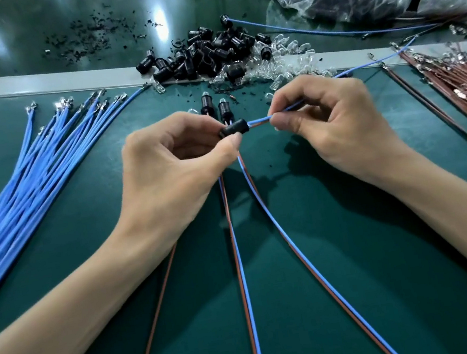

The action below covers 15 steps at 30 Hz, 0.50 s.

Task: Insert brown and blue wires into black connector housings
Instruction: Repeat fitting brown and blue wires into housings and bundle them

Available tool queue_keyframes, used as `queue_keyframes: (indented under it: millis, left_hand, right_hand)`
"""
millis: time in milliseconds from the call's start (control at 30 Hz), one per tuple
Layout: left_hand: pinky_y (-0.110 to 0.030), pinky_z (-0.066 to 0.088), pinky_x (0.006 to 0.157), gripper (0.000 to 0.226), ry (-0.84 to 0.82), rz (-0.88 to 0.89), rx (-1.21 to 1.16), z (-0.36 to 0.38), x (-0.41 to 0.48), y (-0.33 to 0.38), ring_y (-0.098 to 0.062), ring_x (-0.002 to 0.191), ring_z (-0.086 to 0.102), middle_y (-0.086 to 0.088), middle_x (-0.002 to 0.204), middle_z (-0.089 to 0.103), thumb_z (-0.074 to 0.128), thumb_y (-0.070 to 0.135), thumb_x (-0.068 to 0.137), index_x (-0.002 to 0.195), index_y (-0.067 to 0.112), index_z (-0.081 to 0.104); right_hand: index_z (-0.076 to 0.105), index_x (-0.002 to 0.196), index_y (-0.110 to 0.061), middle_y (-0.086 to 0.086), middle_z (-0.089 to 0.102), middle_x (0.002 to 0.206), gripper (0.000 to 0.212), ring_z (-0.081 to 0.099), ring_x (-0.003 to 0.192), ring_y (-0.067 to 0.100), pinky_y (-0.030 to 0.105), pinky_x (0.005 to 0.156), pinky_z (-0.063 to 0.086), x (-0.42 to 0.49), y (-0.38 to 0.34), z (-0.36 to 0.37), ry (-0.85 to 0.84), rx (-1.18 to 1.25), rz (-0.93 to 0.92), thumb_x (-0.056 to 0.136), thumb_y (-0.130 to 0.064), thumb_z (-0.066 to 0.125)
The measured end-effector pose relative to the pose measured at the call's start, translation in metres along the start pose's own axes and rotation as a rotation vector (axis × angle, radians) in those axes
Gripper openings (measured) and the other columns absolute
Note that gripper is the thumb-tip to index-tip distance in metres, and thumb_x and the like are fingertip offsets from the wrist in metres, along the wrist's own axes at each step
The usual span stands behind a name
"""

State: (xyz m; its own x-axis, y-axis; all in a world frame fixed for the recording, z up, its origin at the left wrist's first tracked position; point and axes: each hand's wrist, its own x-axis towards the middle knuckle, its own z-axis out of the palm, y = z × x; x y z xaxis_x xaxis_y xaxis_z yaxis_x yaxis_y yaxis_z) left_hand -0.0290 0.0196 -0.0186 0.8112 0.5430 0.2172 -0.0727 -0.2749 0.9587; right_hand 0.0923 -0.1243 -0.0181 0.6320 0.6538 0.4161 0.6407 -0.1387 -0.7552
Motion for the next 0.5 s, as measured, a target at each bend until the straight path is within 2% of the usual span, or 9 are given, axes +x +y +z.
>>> queue_keyframes:
  millis: [133,233,300,400,433,500]
  left_hand:
    - [-0.011,0.047,0.059,0.012,0.016,-0.061,0.05,-0.002,0.001,0.003,-0.005,0.058,0.062,0.004,0.066,0.071,0.078,0.013,0.074,0.07,0.019,0.069]
    - [-0.008,0.044,0.056,0.011,-0.108,-0.096,0.18,-0.016,0.006,0.01,0.0,0.054,0.059,0.007,0.063,0.07,0.077,0.012,0.072,0.069,0.018,0.069]
    - [-0.007,0.044,0.054,0.011,-0.207,-0.106,0.275,-0.035,0.01,0.015,0.002,0.053,0.059,0.006,0.064,0.07,0.077,0.011,0.071,0.069,0.017,0.07]
    - [-0.007,0.046,0.053,0.014,-0.217,-0.106,0.324,-0.059,0.006,0.02,0.0,0.05,0.058,0.004,0.061,0.069,0.084,0.012,0.066,0.066,0.018,0.071]
    - [-0.007,0.045,0.052,0.017,-0.202,-0.092,0.344,-0.062,0.001,0.021,0.001,0.049,0.057,0.004,0.059,0.069,0.087,0.017,0.063,0.068,0.02,0.071]
    - [-0.006,0.042,0.05,0.014,-0.194,-0.052,0.38,-0.058,-0.011,0.024,0.001,0.046,0.056,0.007,0.057,0.067,0.078,0.026,0.059,0.07,0.025,0.07]
  right_hand:
    - [0.063,0.081,-0.017,-0.018,0.053,0.068,0.014,0.048,0.058,-0.008,0.004,0.06,0.034,0.002,0.004,-0.005,0.108,-0.132,0.082,0.083,-0.003,0.066]
    - [0.066,0.079,-0.01,-0.014,0.057,0.069,0.008,0.05,0.062,-0.005,0.004,0.062,0.034,0.002,0.008,-0.015,0.147,-0.228,0.138,0.082,-0.003,0.068]
    - [0.068,0.08,-0.006,-0.006,0.06,0.073,0.003,0.052,0.069,0.003,0.006,0.065,0.036,-0.001,0.008,-0.02,0.125,-0.306,0.1,0.081,-0.003,0.069]
    - [0.067,0.077,-0.007,-0.004,0.058,0.073,0.007,0.05,0.066,0.008,0.015,0.065,0.038,-0.008,0.005,-0.017,0.058,-0.407,-0.018,0.078,0.0,0.069]
    - [0.066,0.075,-0.007,-0.006,0.056,0.072,0.008,0.047,0.065,0.006,0.013,0.064,0.037,-0.009,0.004,-0.014,0.058,-0.409,-0.031,0.077,0.001,0.068]
    - [0.066,0.074,-0.005,-0.008,0.054,0.071,0.009,0.044,0.066,0.004,0.005,0.064,0.033,-0.009,0.002,-0.01,0.094,-0.397,-0.024,0.076,0.003,0.069]
